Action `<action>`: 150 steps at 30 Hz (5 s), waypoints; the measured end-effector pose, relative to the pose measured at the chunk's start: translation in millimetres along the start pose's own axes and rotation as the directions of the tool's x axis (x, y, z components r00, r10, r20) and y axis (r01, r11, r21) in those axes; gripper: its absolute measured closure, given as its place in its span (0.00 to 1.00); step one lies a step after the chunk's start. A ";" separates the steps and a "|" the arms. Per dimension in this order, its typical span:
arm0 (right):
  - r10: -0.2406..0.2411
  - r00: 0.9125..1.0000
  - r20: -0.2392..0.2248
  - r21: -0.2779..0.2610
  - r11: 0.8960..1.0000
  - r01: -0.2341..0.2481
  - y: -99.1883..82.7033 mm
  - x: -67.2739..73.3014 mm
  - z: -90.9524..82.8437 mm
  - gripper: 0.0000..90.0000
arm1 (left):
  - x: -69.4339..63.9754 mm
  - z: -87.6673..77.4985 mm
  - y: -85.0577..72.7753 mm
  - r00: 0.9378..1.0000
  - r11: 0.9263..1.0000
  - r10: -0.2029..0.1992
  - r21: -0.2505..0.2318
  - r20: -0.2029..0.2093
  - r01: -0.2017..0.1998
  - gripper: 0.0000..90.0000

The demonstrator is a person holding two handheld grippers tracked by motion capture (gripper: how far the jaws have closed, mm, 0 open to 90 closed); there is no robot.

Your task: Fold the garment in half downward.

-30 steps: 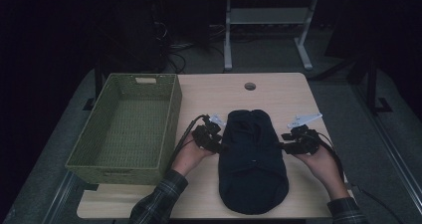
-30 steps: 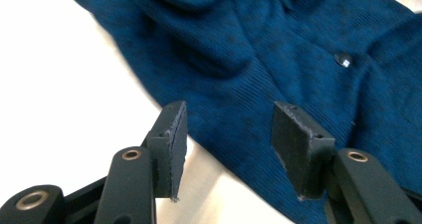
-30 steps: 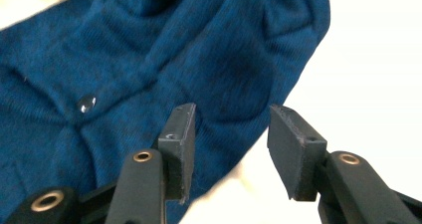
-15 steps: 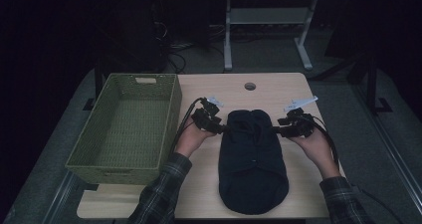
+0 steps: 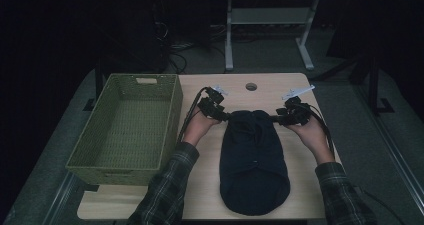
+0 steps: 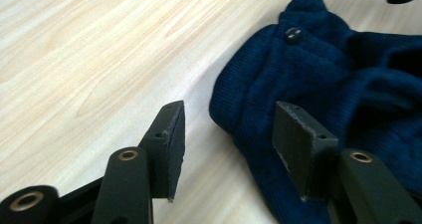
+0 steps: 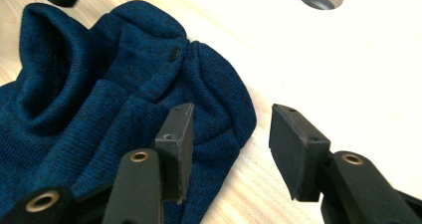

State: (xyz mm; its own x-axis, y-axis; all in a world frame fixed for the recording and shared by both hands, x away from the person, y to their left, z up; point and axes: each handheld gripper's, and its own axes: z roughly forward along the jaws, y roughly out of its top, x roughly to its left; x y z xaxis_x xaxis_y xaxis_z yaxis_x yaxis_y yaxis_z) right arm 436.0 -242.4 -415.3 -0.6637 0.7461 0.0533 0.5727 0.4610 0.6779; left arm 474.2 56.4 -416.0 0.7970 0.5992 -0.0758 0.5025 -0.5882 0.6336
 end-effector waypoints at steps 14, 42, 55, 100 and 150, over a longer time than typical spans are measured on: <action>0.011 1.000 0.020 -0.005 1.000 -0.011 9.7 -6.1 12.8 0.54 | 12.9 29.5 -2.9 1.000 0.999 0.002 0.043 -0.027 -0.001 0.51; 0.086 0.993 -0.084 0.107 0.991 -0.077 -3.3 -24.1 59.0 0.84 | 19.5 43.5 -8.9 0.992 0.997 -0.034 0.079 0.120 0.024 0.84; 0.041 0.998 -0.040 0.117 0.993 -0.036 5.6 -14.6 46.7 0.91 | 15.1 30.9 -1.7 0.995 0.995 -0.058 0.082 0.082 0.051 0.91; -0.140 0.986 0.095 -0.197 0.968 0.157 17.5 51.7 -69.4 0.90 | -51.2 -89.2 8.1 0.987 0.971 0.160 -0.174 -0.028 -0.162 0.90; -0.121 0.990 -0.077 -0.156 0.982 0.108 -86.0 128.4 -83.3 0.88 | -109.3 -95.2 -82.7 0.961 0.987 0.154 -0.084 0.230 -0.138 0.89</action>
State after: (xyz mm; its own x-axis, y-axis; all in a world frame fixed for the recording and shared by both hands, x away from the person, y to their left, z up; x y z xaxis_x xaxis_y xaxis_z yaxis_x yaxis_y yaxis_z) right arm 261.4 -226.2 -405.7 -0.7633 0.6454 0.0275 0.4155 0.4580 0.7859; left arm 313.7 91.3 -386.8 0.9204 0.3601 -0.1525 0.3577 -0.6178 0.7003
